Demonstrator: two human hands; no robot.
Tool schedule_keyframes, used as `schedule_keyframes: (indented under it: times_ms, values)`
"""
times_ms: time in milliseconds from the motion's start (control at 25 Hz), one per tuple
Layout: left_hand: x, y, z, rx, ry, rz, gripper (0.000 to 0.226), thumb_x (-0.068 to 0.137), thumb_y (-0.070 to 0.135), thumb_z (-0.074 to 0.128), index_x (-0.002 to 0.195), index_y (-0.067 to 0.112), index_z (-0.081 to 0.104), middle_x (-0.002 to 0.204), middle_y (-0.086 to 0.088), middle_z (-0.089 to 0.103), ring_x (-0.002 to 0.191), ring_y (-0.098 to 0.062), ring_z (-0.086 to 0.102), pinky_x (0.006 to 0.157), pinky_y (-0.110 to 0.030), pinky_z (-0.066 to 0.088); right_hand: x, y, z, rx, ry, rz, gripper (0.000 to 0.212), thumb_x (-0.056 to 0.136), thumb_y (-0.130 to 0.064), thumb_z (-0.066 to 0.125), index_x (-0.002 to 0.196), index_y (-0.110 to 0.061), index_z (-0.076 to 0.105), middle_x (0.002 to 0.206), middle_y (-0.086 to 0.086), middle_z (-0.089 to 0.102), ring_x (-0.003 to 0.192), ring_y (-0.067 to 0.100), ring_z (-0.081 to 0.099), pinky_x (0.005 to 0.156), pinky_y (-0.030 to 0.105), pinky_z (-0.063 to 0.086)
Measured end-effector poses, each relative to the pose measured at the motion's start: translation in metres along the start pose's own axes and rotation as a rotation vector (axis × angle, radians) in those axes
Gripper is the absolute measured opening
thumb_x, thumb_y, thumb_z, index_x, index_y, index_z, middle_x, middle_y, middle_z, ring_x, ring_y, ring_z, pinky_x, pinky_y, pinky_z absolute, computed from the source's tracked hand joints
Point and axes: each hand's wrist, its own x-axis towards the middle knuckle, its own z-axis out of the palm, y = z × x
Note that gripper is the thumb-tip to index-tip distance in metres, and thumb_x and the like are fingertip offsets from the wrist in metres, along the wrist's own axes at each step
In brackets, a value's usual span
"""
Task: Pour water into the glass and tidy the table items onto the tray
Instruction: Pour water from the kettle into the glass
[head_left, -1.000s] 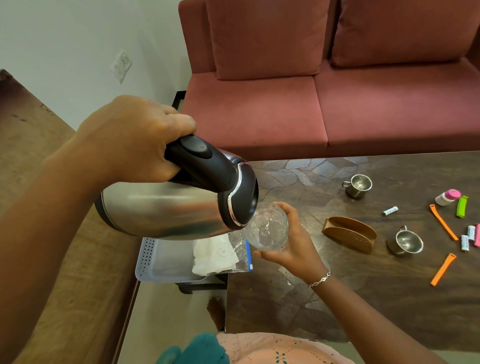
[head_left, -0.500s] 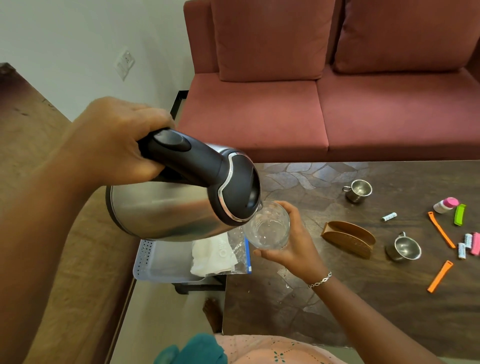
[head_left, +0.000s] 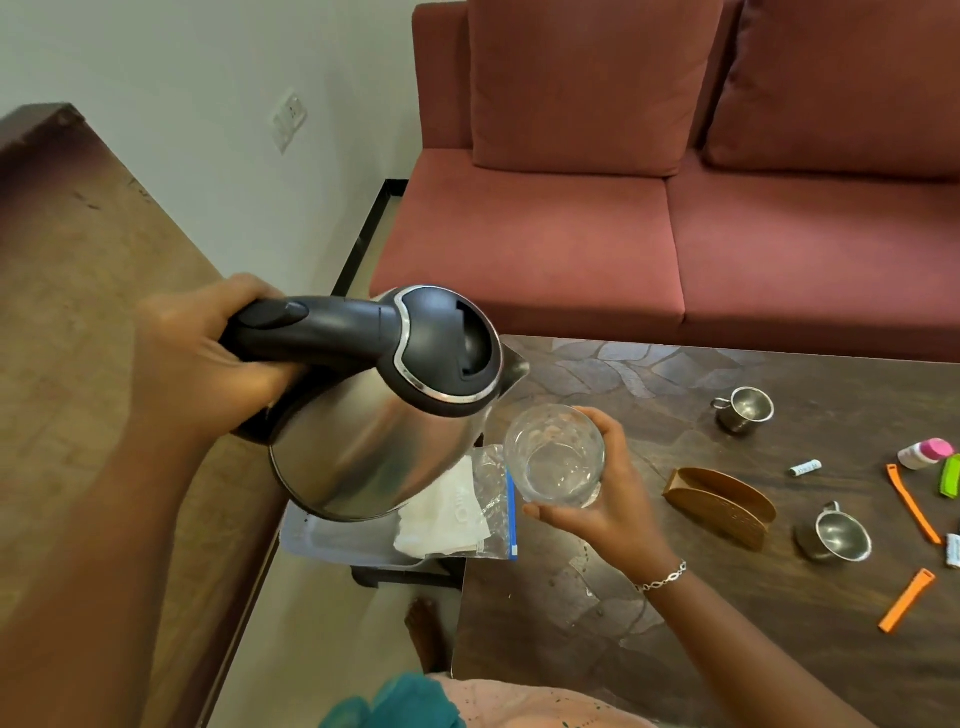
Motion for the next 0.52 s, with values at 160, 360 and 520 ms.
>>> schedule_keyframes:
  times_ms: [160, 360, 520]
  values:
    - [-0.028, -0.031, 0.007, 0.015, 0.127, -0.160, 0.030, 0.065, 0.023, 0.052, 0.078, 0.000, 0.067, 0.062, 0.022, 0.058, 0.063, 0.018, 0.050, 0.054, -0.001, 0.034, 0.003, -0.003, 0.006, 0.012, -0.021, -0.003, 0.090, 0.054, -0.039, 0.083, 0.125, -0.032, 0.029, 0.120, -0.026, 0.042, 0.111, -0.009, 0.046, 0.084, 0.003, 0.043]
    - [-0.065, -0.080, 0.034, 0.152, 0.282, -0.426, 0.024, 0.061, 0.010, 0.053, 0.079, 0.001, 0.067, 0.059, 0.001, 0.051, 0.053, -0.012, 0.047, 0.050, -0.009, 0.031, 0.008, -0.008, 0.020, -0.012, -0.062, -0.004, 0.090, 0.050, -0.046, 0.079, 0.124, -0.038, 0.029, 0.118, -0.031, 0.042, 0.110, -0.014, 0.045, 0.082, 0.000, 0.041]
    - [-0.082, -0.117, 0.061, 0.162, 0.363, -0.635, 0.016, 0.062, 0.012, 0.056, 0.074, 0.006, 0.064, 0.056, -0.011, 0.057, 0.054, -0.031, 0.052, 0.048, -0.033, 0.041, 0.015, -0.013, 0.030, 0.002, -0.080, 0.009, 0.088, 0.048, -0.041, 0.081, 0.119, -0.044, 0.030, 0.119, -0.028, 0.042, 0.109, -0.014, 0.045, 0.082, 0.000, 0.042]
